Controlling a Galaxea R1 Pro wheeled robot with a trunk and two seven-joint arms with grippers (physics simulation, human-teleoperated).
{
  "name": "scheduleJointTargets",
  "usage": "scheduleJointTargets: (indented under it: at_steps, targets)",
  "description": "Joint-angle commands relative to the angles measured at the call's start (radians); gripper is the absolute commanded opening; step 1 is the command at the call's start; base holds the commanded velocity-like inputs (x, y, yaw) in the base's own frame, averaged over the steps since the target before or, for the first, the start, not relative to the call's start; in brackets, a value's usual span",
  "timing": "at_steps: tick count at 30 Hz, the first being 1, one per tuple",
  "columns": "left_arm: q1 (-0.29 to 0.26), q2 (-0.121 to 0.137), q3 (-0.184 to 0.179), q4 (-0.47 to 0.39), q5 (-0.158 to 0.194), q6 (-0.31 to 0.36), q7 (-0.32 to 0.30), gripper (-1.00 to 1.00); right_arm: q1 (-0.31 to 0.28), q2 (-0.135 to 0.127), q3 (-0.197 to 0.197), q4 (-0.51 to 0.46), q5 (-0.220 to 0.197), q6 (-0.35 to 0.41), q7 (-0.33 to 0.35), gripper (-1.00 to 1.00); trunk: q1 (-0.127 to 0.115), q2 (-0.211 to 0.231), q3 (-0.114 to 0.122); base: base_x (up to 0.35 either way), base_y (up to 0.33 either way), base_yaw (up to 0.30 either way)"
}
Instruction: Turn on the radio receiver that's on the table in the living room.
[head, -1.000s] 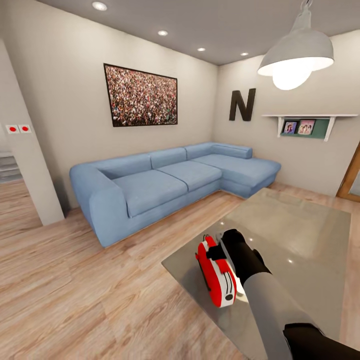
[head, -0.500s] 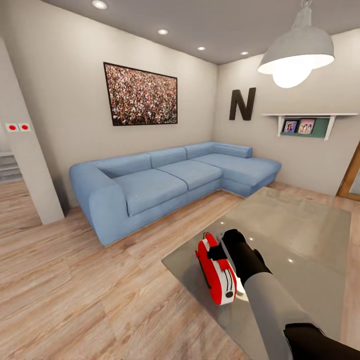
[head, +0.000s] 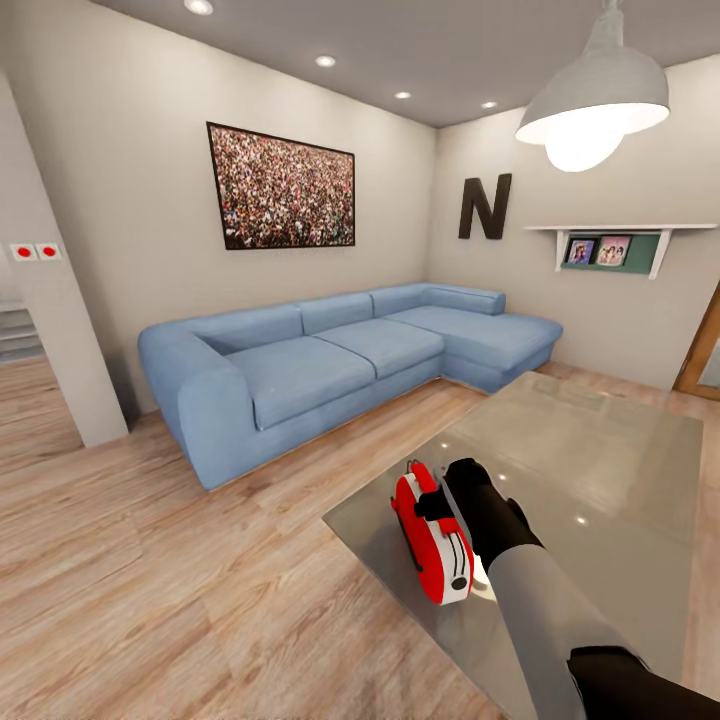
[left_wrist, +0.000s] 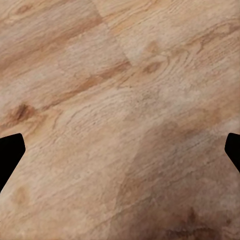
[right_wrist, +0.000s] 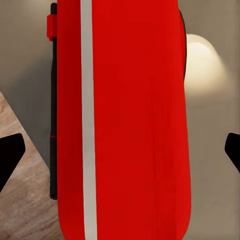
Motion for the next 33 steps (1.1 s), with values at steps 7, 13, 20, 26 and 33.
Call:
scheduleJointTargets:
  at_steps: [7, 13, 20, 26, 33]
  targets:
    - [0.000, -0.001, 0.000, 0.000, 0.000, 0.000, 0.000, 1.00, 0.000, 0.000, 0.000, 0.001, 0.000, 0.000, 0.000, 1.00, 0.004, -0.007, -0.003, 0.000, 0.000, 0.000]
    - [0.000, -0.003, 0.000, 0.000, 0.000, 0.000, 0.000, 1.00, 0.000, 0.000, 0.000, 0.008, 0.000, 0.000, 0.000, 1.00, 0.015, -0.028, -0.013, 0.000, 0.000, 0.000]
    - [0.000, -0.003, 0.000, 0.000, 0.000, 0.000, 0.000, 1.00, 0.000, 0.000, 0.000, 0.009, 0.000, -0.001, 0.000, -1.00, 0.015, -0.028, -0.013, 0.000, 0.000, 0.000]
    - [0.000, -0.003, 0.000, 0.000, 0.000, 0.000, 0.000, 1.00, 0.000, 0.000, 0.000, 0.009, 0.000, -0.003, -0.002, -1.00, 0.015, -0.028, -0.013, 0.000, 0.000, 0.000]
    - [0.000, -0.003, 0.000, 0.000, 0.000, 0.000, 0.000, 1.00, 0.000, 0.000, 0.000, 0.009, 0.000, -0.003, -0.002, -1.00, 0.015, -0.028, -0.013, 0.000, 0.000, 0.000]
